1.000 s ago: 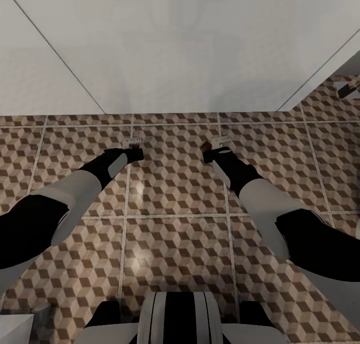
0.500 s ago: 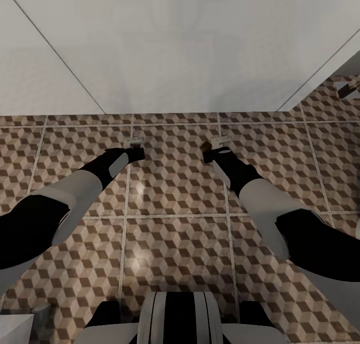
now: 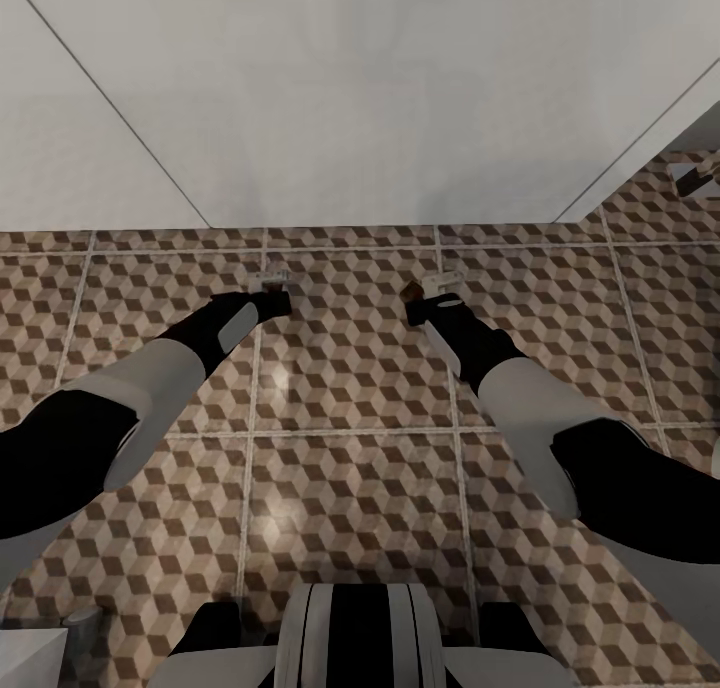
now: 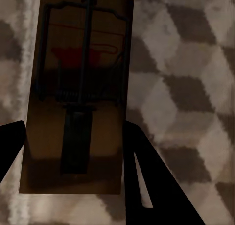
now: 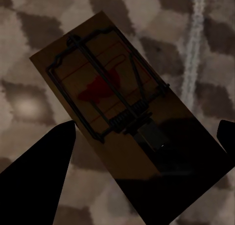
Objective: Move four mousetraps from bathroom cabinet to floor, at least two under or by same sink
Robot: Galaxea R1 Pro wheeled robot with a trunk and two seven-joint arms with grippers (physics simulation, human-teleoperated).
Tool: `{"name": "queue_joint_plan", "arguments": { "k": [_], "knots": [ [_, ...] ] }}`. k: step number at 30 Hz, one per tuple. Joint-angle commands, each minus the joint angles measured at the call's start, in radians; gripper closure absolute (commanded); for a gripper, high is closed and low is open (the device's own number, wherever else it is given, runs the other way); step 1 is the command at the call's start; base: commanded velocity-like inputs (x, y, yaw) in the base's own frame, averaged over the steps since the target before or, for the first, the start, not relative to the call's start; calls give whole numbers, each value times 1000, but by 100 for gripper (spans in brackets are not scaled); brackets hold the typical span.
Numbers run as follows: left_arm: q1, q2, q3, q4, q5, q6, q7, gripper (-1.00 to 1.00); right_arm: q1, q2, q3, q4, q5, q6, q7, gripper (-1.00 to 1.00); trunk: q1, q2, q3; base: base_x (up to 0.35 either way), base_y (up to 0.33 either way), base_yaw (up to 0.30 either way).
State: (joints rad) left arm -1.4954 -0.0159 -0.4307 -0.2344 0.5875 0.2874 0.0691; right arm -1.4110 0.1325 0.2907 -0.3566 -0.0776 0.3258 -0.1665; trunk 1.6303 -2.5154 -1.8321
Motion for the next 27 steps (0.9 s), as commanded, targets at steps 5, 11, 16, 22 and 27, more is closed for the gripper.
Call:
{"name": "queue_joint_plan", "arguments": {
  "k": [5, 11, 16, 22, 27],
  "knots": [
    [0, 1, -8, -6, 11, 4, 8, 100, -1, -1, 8, -1, -8, 6, -7, 100, 0, 0, 0, 16, 0, 0],
    [0, 1, -8, -6, 11, 4, 8, 100, -1, -1, 10, -1, -8, 6, -7, 100, 0, 0, 0, 55, 0, 0],
    [0, 1, -8, -6, 10, 4, 8, 100, -1, -1, 10, -1, -8, 6, -7, 100, 0, 0, 0, 8, 0, 0],
    [0, 2, -8, -6, 11, 4, 8, 100, -1, -1, 10, -1, -8, 6, -7, 100, 0, 0, 0, 1, 1, 0],
    [0, 2, -8, -6, 11, 4, 8, 100, 0, -1, 11, -1, -8, 6, -7, 100, 0, 0, 0, 53, 51, 0]
  ]
}}
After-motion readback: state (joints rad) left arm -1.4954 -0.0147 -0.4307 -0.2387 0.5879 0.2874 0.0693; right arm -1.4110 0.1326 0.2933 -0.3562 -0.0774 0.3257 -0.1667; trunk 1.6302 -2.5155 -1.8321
